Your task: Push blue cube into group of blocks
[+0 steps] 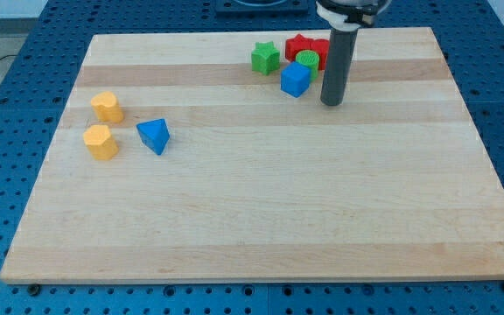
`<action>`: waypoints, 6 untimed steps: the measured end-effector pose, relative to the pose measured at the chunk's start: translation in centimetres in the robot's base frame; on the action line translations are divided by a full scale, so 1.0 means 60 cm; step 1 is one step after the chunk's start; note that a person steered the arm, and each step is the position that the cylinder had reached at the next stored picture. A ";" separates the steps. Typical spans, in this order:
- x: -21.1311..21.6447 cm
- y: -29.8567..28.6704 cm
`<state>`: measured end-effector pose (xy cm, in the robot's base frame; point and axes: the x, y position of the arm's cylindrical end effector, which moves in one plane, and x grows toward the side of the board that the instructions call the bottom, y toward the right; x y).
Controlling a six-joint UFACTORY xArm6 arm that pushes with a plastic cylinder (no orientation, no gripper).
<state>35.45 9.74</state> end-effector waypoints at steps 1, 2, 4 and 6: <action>-0.018 -0.021; -0.031 -0.046; -0.040 -0.063; -0.031 0.101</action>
